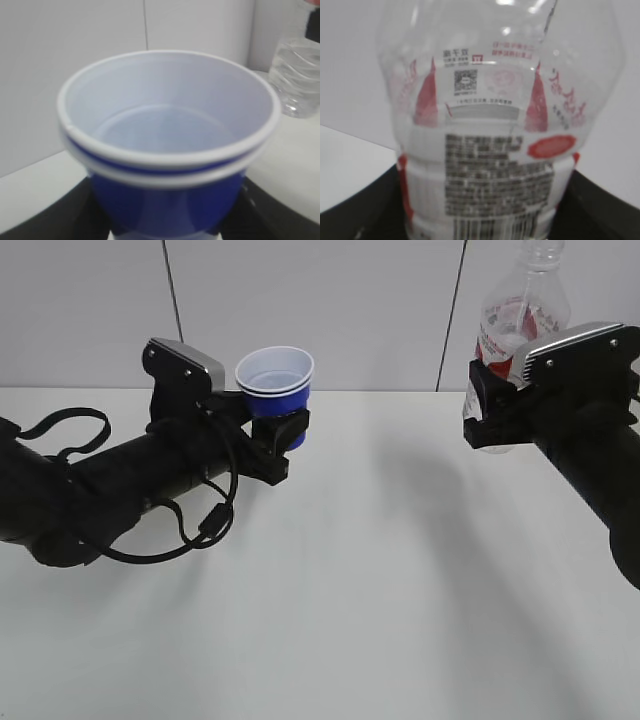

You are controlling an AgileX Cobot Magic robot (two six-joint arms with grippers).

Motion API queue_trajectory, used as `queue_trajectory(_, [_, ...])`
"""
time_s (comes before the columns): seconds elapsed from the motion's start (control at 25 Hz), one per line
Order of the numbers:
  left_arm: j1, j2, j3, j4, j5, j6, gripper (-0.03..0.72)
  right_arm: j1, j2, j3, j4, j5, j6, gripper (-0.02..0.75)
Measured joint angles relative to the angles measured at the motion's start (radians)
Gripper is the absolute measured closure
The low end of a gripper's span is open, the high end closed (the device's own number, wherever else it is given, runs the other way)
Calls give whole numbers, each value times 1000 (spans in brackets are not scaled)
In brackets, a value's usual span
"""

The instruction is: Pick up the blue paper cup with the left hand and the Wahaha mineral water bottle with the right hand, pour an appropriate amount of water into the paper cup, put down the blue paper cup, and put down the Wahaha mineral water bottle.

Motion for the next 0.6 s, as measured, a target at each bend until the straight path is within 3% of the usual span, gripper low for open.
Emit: queue_trajectory(0.6, [0,-192,236,-416,-101,189,246,0,-87,146,88,0,94,253])
